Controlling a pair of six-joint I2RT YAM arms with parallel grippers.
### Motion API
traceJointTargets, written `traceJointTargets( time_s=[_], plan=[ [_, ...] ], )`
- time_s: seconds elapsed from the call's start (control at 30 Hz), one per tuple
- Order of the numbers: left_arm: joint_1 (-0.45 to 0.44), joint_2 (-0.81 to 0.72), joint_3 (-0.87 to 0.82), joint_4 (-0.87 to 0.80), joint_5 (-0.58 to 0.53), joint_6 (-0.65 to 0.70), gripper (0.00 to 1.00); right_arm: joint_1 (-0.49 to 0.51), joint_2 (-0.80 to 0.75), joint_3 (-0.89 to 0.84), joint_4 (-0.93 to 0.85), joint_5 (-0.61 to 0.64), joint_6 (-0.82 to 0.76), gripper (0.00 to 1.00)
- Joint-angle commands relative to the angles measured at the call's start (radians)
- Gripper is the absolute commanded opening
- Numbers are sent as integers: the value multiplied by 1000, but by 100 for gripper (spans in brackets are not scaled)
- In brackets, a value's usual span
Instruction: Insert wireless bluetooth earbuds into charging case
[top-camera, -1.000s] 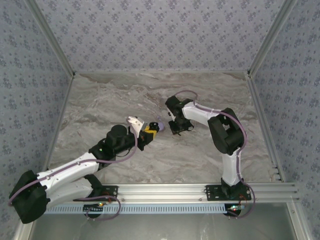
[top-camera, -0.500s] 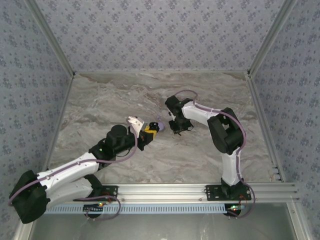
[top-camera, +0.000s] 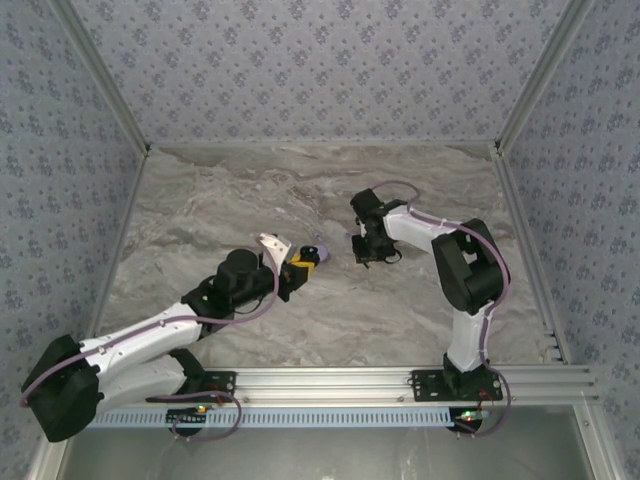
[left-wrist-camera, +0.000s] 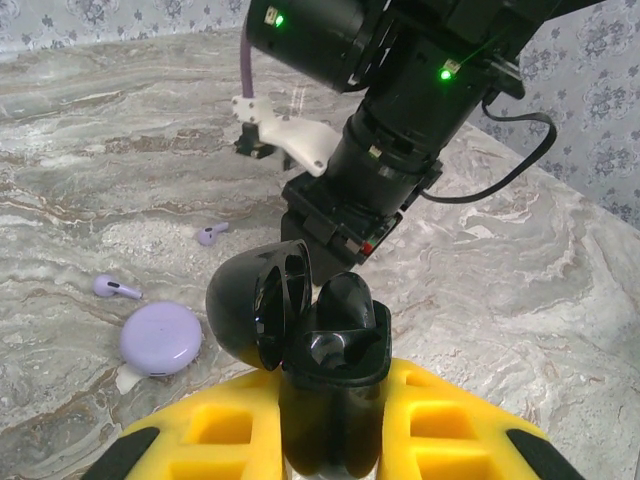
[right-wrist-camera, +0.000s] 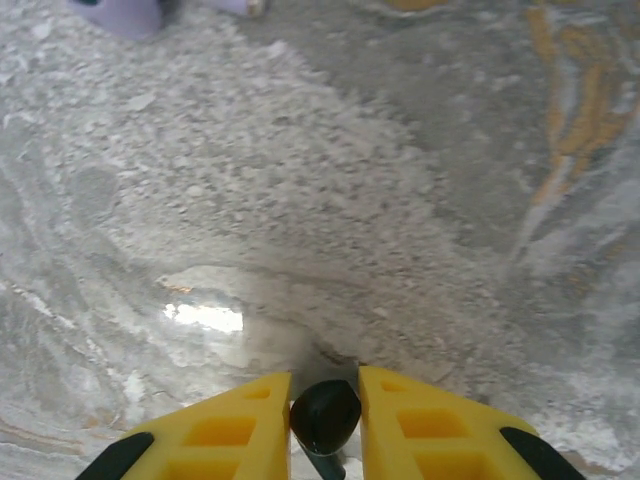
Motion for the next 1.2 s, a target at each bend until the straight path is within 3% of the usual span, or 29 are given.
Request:
traceJointTargets(
  time_s=[0.0,0.6,1.17],
  plan=[
    [-5,22,37,61,18,-21,16,-25,-40,-41,49,-32,29,22],
    [-5,201,11,289,-34,-133,16,-68,-278,-260,345,-238,87,21],
    [-36,305,9,454,-112,-165,17,-62,-527,-304,488,-380,118,22]
  ],
)
